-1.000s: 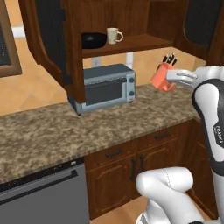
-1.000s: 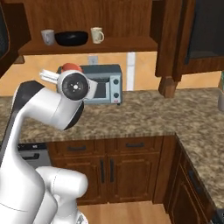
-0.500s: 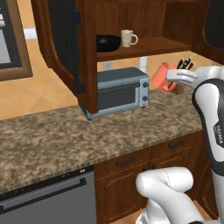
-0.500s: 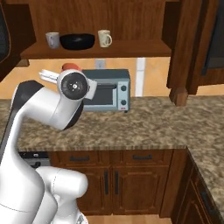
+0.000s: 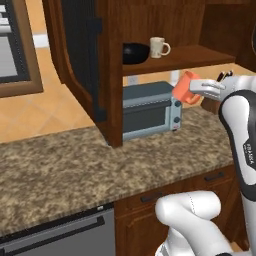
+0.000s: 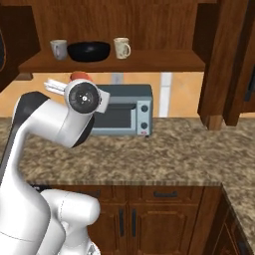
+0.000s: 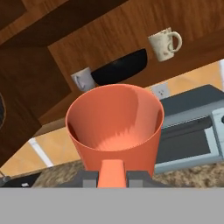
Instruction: Gather all objects into one cabinet and sort the glasses and bowls to opposite sides.
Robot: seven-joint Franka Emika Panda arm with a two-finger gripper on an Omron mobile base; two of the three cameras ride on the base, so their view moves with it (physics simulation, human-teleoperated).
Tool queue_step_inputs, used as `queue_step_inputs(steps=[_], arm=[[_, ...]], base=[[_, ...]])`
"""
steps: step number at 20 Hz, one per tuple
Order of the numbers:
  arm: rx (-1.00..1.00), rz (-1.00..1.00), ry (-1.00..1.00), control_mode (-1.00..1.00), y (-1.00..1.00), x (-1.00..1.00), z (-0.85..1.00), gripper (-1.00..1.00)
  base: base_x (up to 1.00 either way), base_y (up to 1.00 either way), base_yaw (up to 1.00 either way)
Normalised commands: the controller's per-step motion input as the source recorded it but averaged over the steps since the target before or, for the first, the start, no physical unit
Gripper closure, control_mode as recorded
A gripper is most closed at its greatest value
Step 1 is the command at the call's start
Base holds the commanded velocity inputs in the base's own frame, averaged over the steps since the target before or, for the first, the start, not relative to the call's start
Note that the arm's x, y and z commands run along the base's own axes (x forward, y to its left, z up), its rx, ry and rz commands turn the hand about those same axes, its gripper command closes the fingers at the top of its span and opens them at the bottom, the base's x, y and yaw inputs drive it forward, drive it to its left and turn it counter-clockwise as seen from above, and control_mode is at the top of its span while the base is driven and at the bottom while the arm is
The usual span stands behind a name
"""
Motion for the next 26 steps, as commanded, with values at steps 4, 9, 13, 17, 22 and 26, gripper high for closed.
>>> queue_step_inputs(steps=[4, 9, 13, 17, 22, 26], arm=[[0.0, 0.0, 0.0, 1.0, 0.0, 0.0, 0.0, 1.0], [0.0, 0.0, 0.0, 1.0, 0.0, 0.0, 0.0, 1.0], [0.0, 0.0, 0.0, 1.0, 0.0, 0.0, 0.0, 1.0], [0.0, 0.0, 0.0, 1.0, 0.0, 0.0, 0.0, 1.0], [0.0, 0.0, 0.0, -1.0, -0.01, 0.0, 0.12, 1.0], [-0.01, 0.0, -0.02, -1.0, -0.14, 0.0, 0.51, 1.0]], base=[[0.43, -0.28, 0.03], [0.27, -0.03, 0.0], [0.38, -0.1, 0.0], [0.24, 0.0, 0.0], [0.02, 0.0, 0.0], [0.0, 0.0, 0.0]])
